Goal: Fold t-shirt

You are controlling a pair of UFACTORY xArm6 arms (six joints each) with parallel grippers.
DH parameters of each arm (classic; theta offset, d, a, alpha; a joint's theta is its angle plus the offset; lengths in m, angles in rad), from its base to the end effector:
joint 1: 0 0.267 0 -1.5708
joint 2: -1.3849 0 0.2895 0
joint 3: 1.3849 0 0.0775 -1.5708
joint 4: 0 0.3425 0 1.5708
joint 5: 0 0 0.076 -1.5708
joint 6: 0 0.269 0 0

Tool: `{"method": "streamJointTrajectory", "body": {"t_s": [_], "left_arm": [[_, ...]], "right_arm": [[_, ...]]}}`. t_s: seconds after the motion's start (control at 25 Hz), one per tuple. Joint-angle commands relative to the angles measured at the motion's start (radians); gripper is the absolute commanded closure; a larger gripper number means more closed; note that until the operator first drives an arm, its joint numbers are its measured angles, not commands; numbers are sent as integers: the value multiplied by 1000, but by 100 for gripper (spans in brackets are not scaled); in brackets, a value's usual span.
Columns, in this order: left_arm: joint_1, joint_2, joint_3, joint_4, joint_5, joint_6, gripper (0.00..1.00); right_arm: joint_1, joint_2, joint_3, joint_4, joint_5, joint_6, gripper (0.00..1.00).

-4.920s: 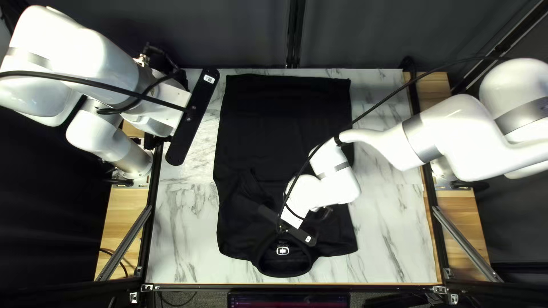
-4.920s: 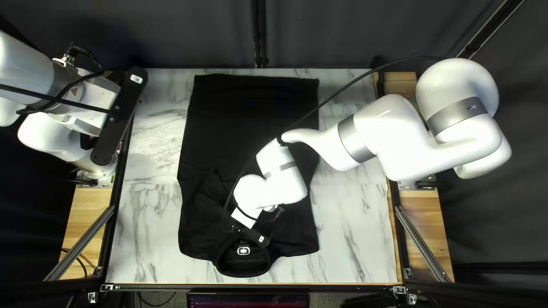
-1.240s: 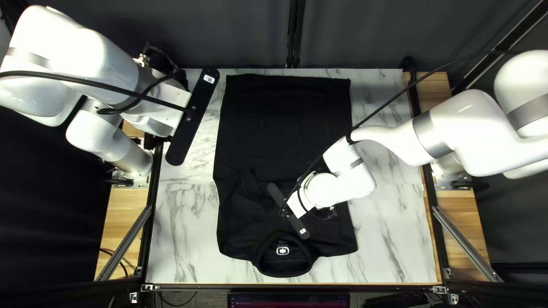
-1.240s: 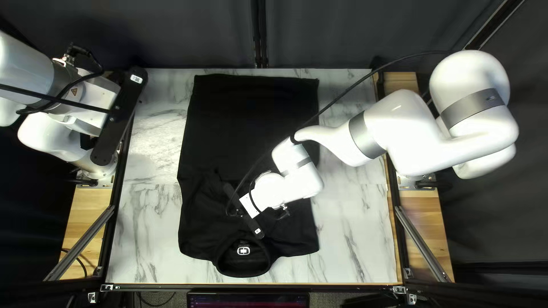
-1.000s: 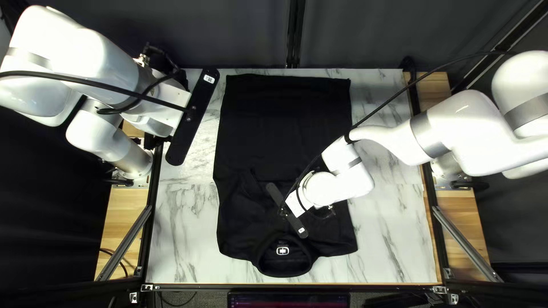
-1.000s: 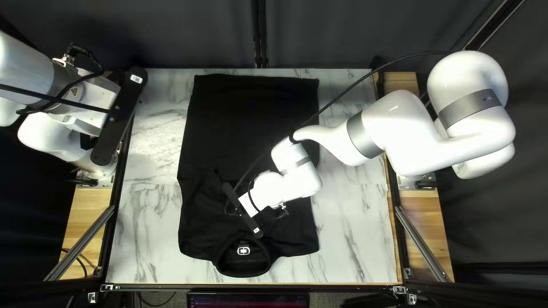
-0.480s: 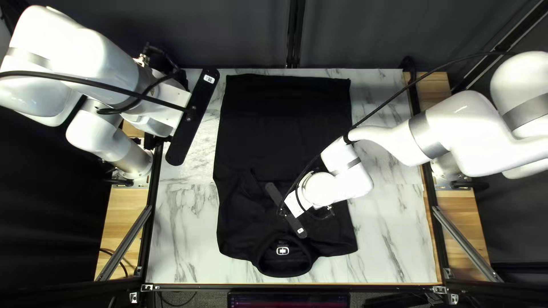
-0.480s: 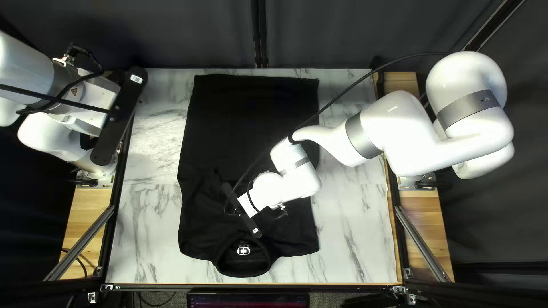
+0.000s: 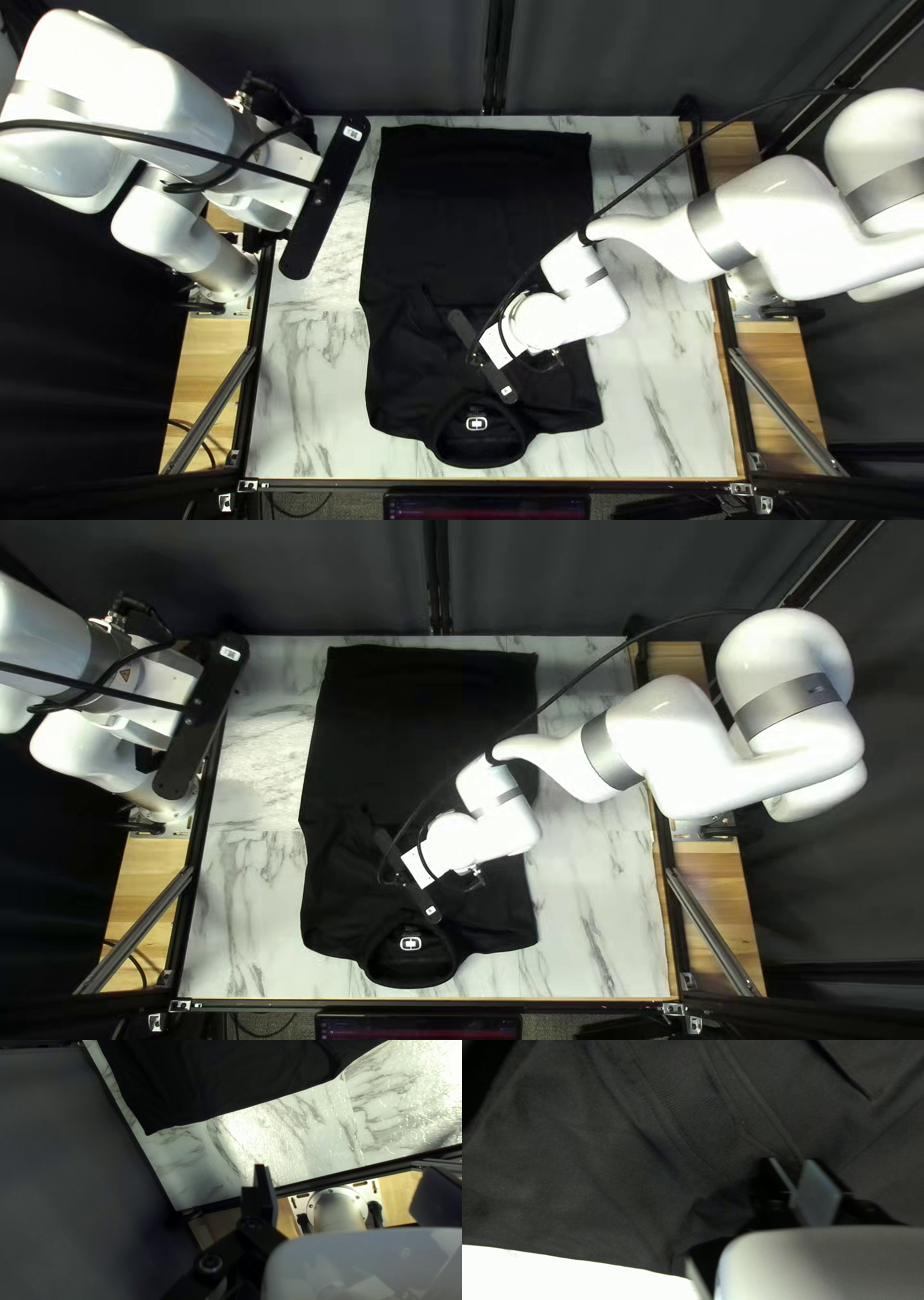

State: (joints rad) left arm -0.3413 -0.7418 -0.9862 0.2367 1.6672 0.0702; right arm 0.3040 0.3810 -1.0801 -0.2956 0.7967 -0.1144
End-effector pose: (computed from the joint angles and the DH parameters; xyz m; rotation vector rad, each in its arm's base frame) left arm 0.2707 -0.0277 0.3868 -2.8613 0.5524 -0.1343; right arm 0.4790 0.1077 0.0277 2.7835 0.9164 -0.1137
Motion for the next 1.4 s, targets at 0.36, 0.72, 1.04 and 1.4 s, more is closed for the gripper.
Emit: {"method": "streamJointTrajectory", "body": {"t_s": [0.36, 0.72, 1.04, 1.4], "left_arm": [[0, 0, 0, 0, 0, 0, 0], [0, 0, 0, 0, 0, 0, 0], [0, 0, 0, 0, 0, 0, 0], [0, 0, 0, 0, 0, 0, 0]], "right_arm": [[-3, -65, 32, -14, 40, 1, 100], [-2, -26, 28, -10, -4, 1, 0], [-5, -16, 22, -2, -14, 0, 0], [-2, 5, 5, 0, -20, 2, 24]]}}
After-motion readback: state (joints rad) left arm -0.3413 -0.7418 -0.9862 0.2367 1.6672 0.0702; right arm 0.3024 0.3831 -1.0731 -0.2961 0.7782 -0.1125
